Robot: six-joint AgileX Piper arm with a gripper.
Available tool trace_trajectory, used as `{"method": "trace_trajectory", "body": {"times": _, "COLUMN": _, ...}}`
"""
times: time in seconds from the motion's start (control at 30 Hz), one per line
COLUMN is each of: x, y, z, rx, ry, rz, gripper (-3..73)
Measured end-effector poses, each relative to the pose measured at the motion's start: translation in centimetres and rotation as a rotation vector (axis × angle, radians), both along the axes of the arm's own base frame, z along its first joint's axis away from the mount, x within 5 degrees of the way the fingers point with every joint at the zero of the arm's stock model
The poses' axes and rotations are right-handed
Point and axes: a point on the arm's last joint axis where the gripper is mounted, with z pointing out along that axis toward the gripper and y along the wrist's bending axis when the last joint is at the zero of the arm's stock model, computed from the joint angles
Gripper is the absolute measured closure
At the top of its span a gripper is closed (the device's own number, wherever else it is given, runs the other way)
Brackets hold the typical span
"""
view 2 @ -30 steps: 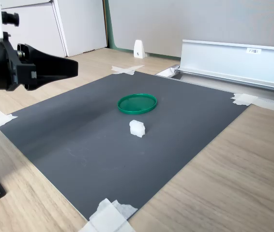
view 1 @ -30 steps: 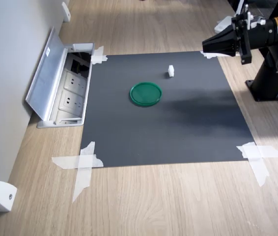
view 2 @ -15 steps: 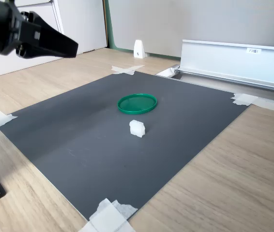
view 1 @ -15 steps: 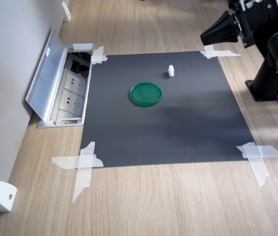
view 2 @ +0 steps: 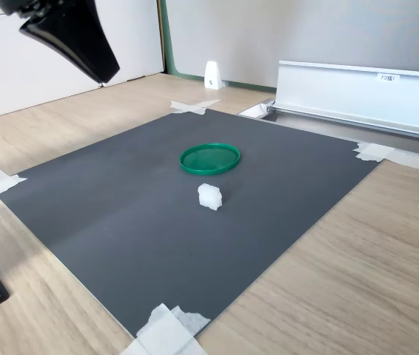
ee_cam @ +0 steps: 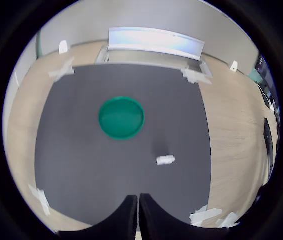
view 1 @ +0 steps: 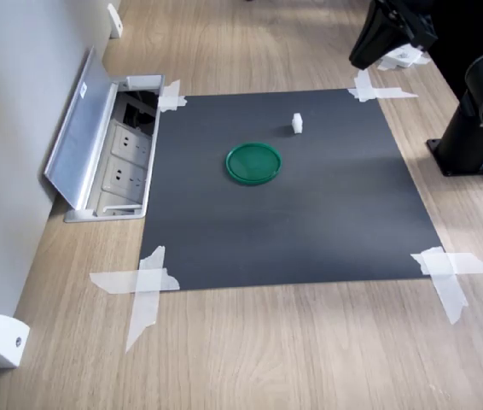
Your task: Grasp a white terminal and put it on the green lid.
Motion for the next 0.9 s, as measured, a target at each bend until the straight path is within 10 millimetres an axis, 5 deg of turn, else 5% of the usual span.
{"method": "trace_trajectory", "body": {"times": 0.3, "x": 2.1, "y": -0.4, "z": -1.7, "rx": -0.025, "ry": 0.228, "rz": 0.096, "gripper": 61.4}}
{"method": "trace_trajectory", "body": {"times": 0.67, "x": 4.2, "y": -0.8, "z": -3.8, "rx": -0.027, "ry": 0.342, "rz": 0.138, "gripper": 16.1}}
{"method": "trace_trajectory", "body": {"times": 0.9, "x": 5.4, "y": -2.7, "z": -5.1, "rx": -0.017, "ry": 0.349, "rz": 0.065, "gripper": 5.7}}
